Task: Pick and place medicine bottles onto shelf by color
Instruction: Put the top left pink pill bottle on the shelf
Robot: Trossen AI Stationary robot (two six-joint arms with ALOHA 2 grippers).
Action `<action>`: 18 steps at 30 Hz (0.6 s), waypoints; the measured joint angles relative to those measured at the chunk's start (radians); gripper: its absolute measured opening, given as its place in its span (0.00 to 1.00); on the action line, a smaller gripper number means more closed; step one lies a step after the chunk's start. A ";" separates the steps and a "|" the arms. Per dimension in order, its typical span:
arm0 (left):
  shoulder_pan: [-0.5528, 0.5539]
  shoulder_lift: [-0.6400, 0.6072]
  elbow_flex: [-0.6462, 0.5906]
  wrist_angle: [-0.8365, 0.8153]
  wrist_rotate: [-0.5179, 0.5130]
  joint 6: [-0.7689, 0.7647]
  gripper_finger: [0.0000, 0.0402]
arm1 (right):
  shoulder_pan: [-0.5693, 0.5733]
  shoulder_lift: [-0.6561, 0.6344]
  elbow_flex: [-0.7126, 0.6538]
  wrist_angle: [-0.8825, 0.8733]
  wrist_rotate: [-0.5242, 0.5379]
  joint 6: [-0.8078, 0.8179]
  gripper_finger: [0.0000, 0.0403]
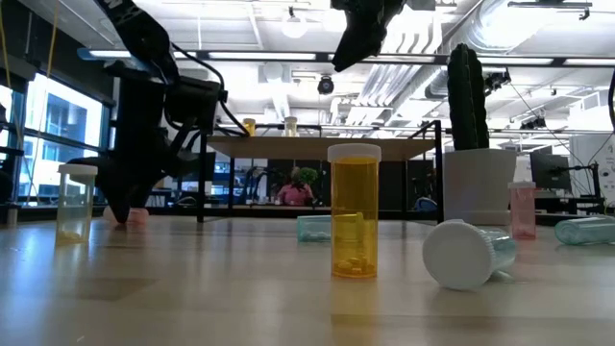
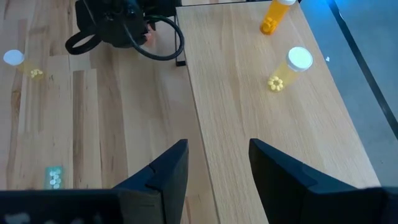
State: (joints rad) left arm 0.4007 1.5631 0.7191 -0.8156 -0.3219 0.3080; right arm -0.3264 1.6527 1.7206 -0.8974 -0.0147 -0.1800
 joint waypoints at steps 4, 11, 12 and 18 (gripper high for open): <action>-0.001 -0.002 -0.017 0.006 0.009 -0.003 0.28 | 0.000 0.000 0.000 0.000 0.000 0.007 0.40; -0.004 -0.001 -0.018 0.003 0.026 -0.035 0.23 | 0.000 0.000 0.000 0.000 0.000 0.007 0.40; -0.006 -0.001 -0.019 0.002 0.029 -0.044 0.23 | 0.000 0.000 0.000 0.000 0.000 0.007 0.40; -0.025 -0.026 -0.005 -0.008 0.054 -0.110 0.23 | 0.000 0.000 0.000 0.000 0.000 0.007 0.40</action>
State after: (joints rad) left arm 0.3754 1.5367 0.7136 -0.8235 -0.2682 0.1982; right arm -0.3264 1.6527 1.7206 -0.8973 -0.0149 -0.1726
